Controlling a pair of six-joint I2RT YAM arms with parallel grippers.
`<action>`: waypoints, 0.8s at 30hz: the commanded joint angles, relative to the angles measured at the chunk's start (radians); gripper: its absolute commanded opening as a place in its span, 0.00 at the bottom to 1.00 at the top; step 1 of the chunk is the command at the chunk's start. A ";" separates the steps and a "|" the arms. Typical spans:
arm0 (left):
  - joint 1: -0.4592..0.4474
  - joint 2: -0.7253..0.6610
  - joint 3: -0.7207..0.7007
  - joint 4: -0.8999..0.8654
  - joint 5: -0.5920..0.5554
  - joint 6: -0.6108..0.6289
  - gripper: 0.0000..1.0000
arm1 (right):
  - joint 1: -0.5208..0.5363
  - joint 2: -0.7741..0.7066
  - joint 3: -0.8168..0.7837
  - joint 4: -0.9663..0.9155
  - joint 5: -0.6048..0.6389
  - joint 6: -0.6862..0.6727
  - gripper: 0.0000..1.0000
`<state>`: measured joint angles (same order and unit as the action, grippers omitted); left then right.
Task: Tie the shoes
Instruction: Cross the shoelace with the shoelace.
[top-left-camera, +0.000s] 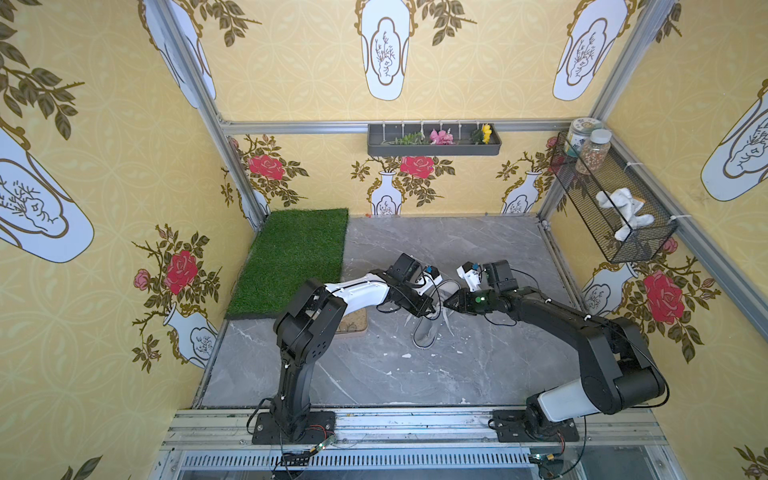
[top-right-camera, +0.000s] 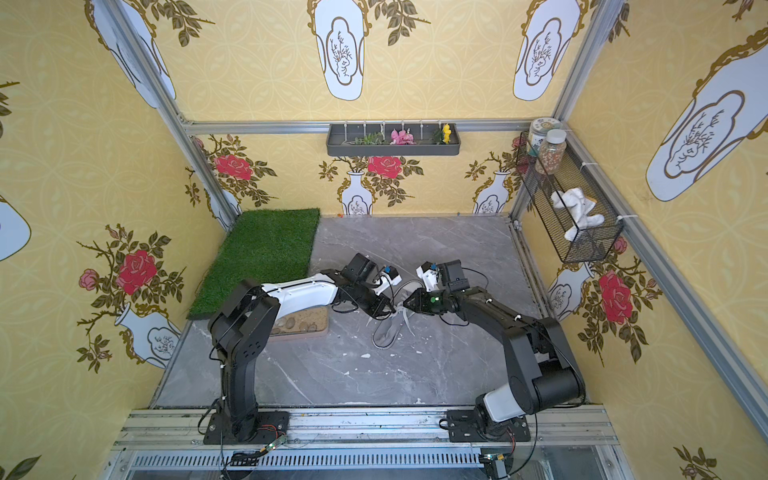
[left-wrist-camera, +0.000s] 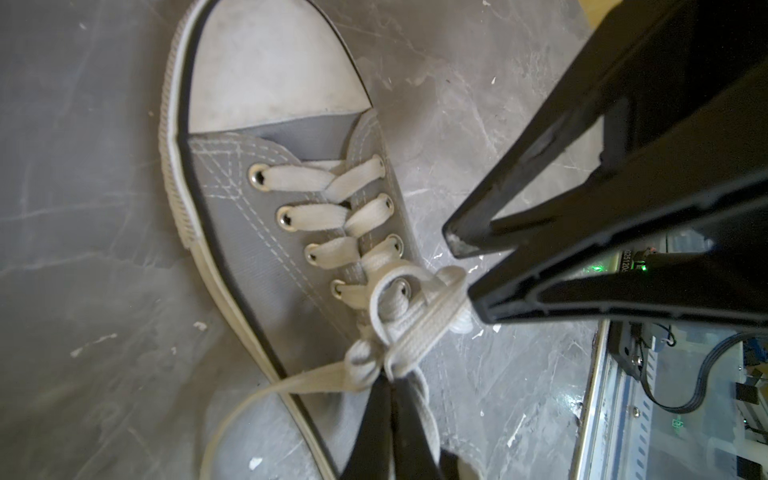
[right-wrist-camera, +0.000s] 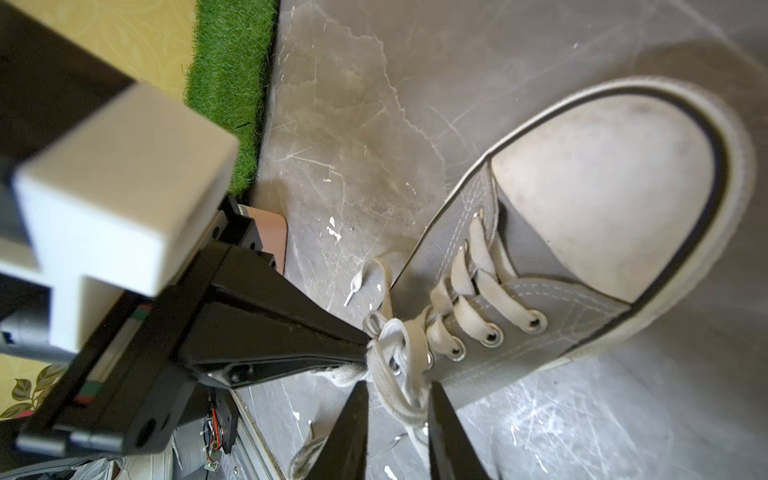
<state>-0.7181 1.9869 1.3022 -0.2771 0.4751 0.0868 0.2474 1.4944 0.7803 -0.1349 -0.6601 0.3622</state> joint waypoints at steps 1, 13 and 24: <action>-0.004 0.000 -0.006 0.007 0.005 0.033 0.00 | -0.005 0.020 0.021 -0.008 -0.018 -0.009 0.30; -0.009 -0.017 -0.021 0.027 -0.002 0.045 0.00 | -0.011 0.128 0.096 -0.015 -0.067 -0.010 0.33; -0.012 -0.029 -0.030 0.040 -0.008 0.054 0.00 | -0.010 0.171 0.100 0.004 -0.120 -0.005 0.30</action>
<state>-0.7296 1.9610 1.2755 -0.2527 0.4641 0.1246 0.2359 1.6600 0.8757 -0.1551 -0.7567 0.3618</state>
